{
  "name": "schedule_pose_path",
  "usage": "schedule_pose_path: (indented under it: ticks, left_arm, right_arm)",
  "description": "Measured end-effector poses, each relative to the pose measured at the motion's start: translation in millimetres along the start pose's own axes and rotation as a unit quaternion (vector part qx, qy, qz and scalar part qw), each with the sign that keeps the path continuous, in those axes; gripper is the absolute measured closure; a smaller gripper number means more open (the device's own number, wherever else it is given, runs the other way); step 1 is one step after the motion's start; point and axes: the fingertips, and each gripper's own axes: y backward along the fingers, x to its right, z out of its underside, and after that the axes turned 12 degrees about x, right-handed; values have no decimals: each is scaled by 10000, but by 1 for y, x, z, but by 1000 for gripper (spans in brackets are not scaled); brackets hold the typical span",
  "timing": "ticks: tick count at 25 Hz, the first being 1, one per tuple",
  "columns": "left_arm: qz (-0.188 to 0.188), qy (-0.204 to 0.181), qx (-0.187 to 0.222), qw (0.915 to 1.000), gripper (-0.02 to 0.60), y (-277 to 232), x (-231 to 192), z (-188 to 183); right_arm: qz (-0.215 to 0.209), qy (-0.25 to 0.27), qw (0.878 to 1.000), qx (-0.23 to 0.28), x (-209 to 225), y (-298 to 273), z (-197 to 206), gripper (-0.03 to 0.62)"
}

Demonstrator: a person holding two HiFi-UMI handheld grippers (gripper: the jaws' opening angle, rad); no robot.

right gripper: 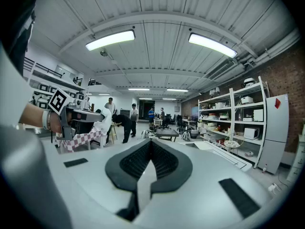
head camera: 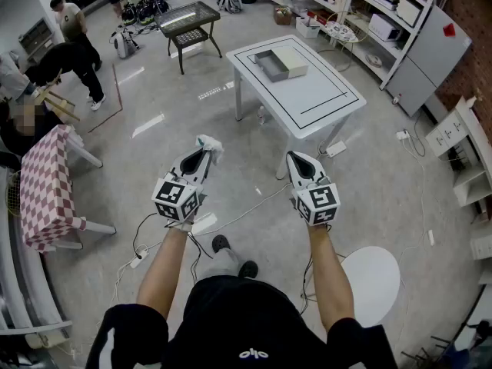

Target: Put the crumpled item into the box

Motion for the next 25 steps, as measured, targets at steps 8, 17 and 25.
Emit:
schedule_pose_path:
  ticks: [8, 17, 25]
  left_arm:
    - [-4, 14, -10, 10000, 560, 1, 6, 2]
    - [-75, 88, -59, 9999, 560, -25, -16, 21]
    - [-115, 228, 21, 9997, 560, -99, -73, 44]
  right_arm:
    - [5, -50, 10000, -2, 2, 4, 2, 586]
    - [-87, -122, 9999, 35, 22, -31, 11, 586]
    - [-157, 18, 9999, -33, 70, -115, 24, 586]
